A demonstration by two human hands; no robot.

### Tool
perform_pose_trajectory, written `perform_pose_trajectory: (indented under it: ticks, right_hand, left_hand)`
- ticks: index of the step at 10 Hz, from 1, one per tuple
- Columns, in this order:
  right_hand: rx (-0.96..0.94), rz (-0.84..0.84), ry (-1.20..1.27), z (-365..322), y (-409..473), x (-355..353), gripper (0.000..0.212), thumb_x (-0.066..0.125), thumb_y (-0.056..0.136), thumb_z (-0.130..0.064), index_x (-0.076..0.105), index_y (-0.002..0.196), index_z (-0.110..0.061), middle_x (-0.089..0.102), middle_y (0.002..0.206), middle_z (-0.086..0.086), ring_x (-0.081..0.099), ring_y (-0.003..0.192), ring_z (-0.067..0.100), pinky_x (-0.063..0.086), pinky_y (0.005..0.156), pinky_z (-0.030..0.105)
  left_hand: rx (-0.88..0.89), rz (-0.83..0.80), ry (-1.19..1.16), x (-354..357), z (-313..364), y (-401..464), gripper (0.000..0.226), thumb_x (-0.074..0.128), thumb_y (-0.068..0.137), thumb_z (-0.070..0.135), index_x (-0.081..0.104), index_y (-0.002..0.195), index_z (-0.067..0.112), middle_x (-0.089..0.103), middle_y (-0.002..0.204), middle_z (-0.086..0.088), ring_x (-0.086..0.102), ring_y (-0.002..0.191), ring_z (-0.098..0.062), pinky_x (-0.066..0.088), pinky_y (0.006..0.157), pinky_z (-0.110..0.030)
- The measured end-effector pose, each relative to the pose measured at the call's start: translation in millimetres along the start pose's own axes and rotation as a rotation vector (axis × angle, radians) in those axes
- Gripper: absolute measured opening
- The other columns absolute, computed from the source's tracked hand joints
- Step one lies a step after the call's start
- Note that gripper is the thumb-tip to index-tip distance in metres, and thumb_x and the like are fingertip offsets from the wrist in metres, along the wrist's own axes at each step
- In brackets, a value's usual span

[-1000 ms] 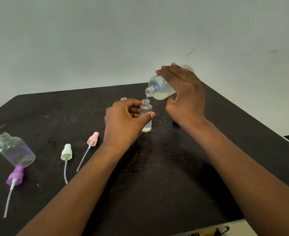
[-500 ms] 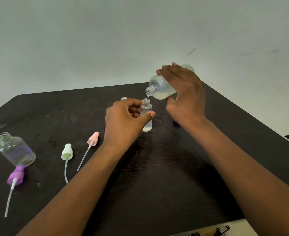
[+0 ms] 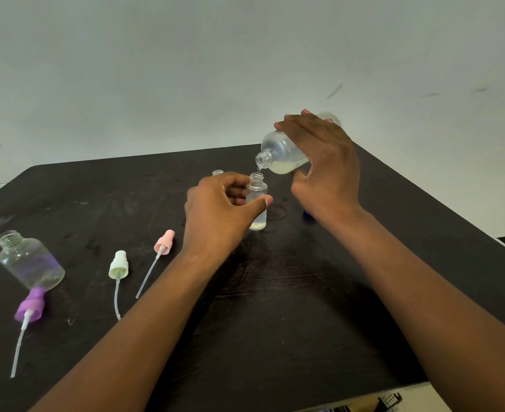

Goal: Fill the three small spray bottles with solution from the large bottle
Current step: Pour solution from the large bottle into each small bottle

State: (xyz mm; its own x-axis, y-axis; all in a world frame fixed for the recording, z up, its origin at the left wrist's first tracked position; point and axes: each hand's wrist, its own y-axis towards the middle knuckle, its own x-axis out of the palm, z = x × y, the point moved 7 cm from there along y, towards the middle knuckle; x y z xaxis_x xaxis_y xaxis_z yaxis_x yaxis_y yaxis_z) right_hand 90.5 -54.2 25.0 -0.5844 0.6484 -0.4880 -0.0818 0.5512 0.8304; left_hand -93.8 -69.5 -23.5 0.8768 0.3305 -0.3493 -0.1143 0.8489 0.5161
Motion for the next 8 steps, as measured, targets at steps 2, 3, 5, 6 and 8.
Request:
perform_pose_trajectory:
  ticks: [2,3,5,6,8]
  right_hand:
    - [0.006,-0.008,0.002,0.4,-0.7,0.6,0.073,0.066,0.07,0.013,0.067,0.136,-0.018,0.065,0.143,-0.001,0.051,0.144,0.022,0.039,0.118,0.05]
    - [0.006,-0.009,0.001,0.0,-0.5,1.1,0.073,0.066,0.07,0.013,0.067,0.136,-0.018,0.064,0.143,-0.001,0.051,0.144,0.022,0.039,0.118,0.05]
    - [0.001,-0.009,-0.005,-0.4,-0.6,1.8,0.073,0.064,0.07,0.013,0.067,0.136,-0.018,0.064,0.143,-0.002,0.051,0.144,0.022,0.038,0.118,0.05]
    - [-0.001,-0.003,-0.006,-0.2,-0.3,1.2,0.073,0.064,0.07,0.013,0.067,0.136,-0.017,0.064,0.143,-0.001,0.051,0.144,0.022,0.038,0.119,0.049]
    - [-0.004,0.006,-0.005,-0.4,-0.3,0.5,0.073,0.064,0.07,0.014,0.068,0.135,-0.017,0.065,0.143,0.0,0.051,0.144,0.023,0.038,0.119,0.05]
  left_hand:
    - [0.004,-0.003,-0.005,-0.4,1.8,-1.0,0.027,0.096,0.076,0.032,0.076,0.095,0.036,0.074,0.079,0.021,0.073,0.074,0.004,0.06,0.073,-0.014]
    - [0.009,-0.004,-0.002,-0.5,2.7,-1.2,0.029,0.096,0.076,0.032,0.073,0.093,0.039,0.073,0.078,0.022,0.072,0.074,0.005,0.06,0.073,-0.013]
    - [0.01,-0.006,0.004,-0.6,1.0,-0.6,0.027,0.095,0.077,0.034,0.076,0.096,0.035,0.073,0.078,0.023,0.072,0.075,0.007,0.059,0.073,-0.011]
    - [0.009,-0.003,-0.003,0.0,0.0,-0.1,0.028,0.096,0.076,0.033,0.076,0.096,0.035,0.073,0.078,0.023,0.072,0.075,0.007,0.058,0.072,-0.01]
    - [0.021,-0.006,-0.001,-0.6,1.6,-0.4,0.029,0.096,0.076,0.033,0.072,0.092,0.041,0.07,0.075,0.028,0.071,0.075,0.009,0.056,0.07,-0.008]
